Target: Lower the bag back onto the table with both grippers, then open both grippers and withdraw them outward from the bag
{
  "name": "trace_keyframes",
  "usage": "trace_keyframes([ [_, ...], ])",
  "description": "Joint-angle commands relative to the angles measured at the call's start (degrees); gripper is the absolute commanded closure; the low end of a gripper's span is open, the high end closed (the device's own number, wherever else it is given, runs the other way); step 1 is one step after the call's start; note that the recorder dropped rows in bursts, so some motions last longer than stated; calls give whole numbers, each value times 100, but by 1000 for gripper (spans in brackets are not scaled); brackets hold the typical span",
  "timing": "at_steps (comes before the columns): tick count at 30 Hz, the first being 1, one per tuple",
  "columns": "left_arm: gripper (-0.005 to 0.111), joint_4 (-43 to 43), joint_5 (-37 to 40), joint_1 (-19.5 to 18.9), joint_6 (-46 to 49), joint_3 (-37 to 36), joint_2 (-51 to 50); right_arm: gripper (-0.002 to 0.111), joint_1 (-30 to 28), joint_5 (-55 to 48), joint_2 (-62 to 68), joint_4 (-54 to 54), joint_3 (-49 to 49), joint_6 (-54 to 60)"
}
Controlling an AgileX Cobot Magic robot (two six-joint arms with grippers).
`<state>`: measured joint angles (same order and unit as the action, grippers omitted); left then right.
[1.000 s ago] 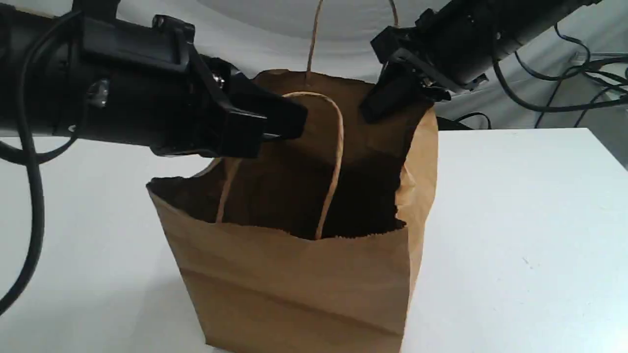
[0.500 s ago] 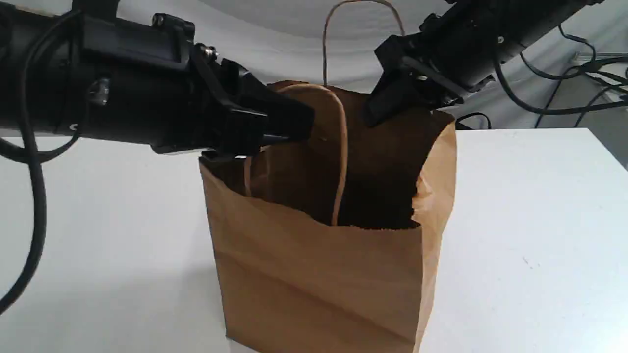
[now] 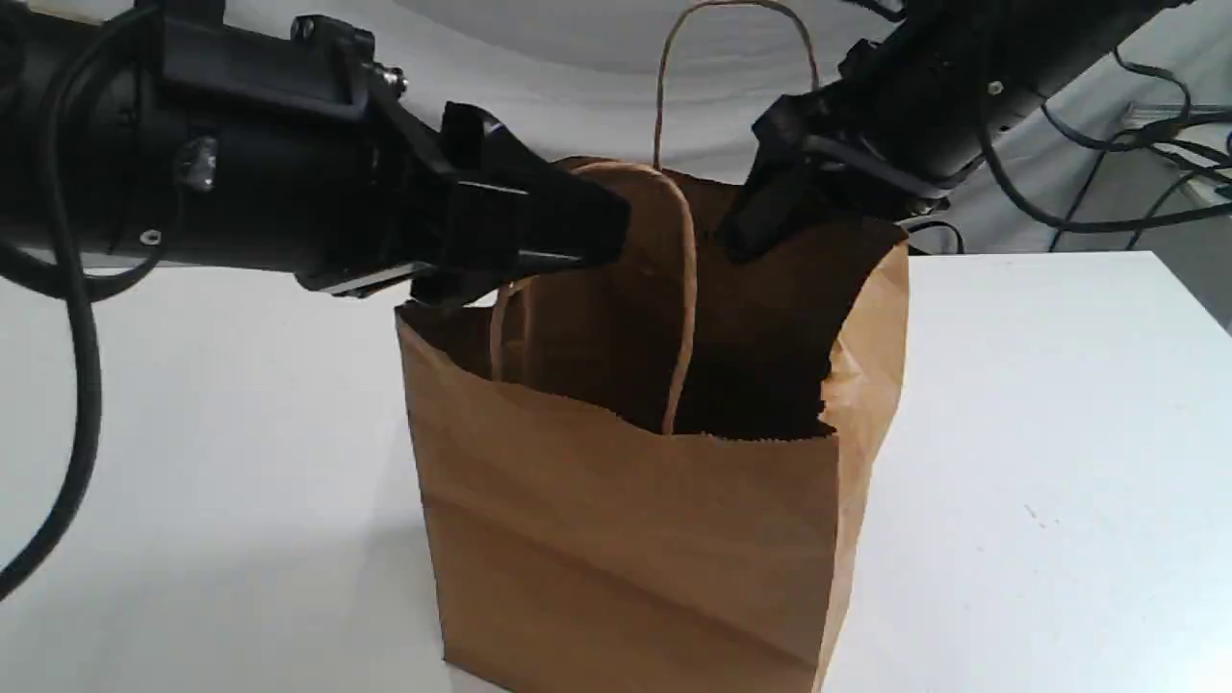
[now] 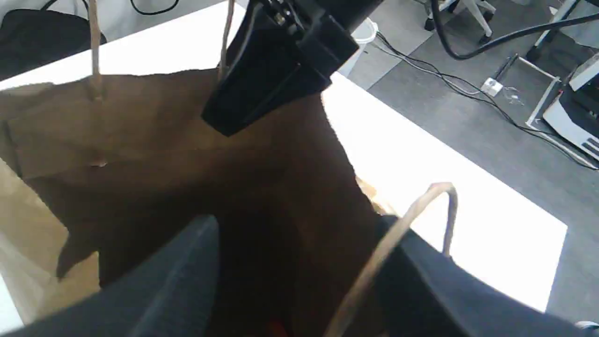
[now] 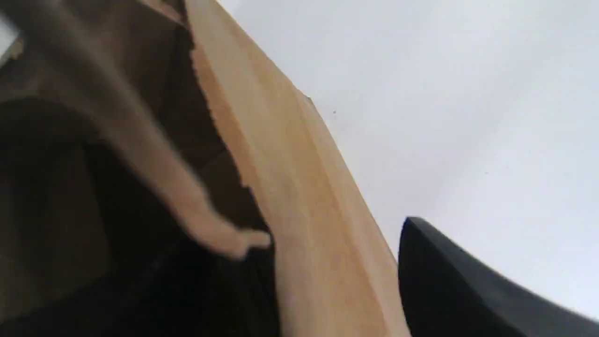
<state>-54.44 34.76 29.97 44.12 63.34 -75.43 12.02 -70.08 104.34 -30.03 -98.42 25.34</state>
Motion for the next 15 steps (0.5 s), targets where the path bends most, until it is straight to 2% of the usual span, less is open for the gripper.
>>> trace_keyframes([
  [1, 54, 187, -111, 20, -65, -41, 222, 50, -21, 12, -210, 116, -27, -35],
  [9, 54, 838, -132, 20, -401, -41, 722, 50, -21, 34, -626, 652, -27, -179],
  [13, 55, 1584, 208, 20, -1000, -41, 897, 50, -21, 12, -860, 693, -27, -313],
  [15, 58, 2006, 465, 20, -1273, -46, 998, 56, -21, 12, -990, 693, -27, -313],
])
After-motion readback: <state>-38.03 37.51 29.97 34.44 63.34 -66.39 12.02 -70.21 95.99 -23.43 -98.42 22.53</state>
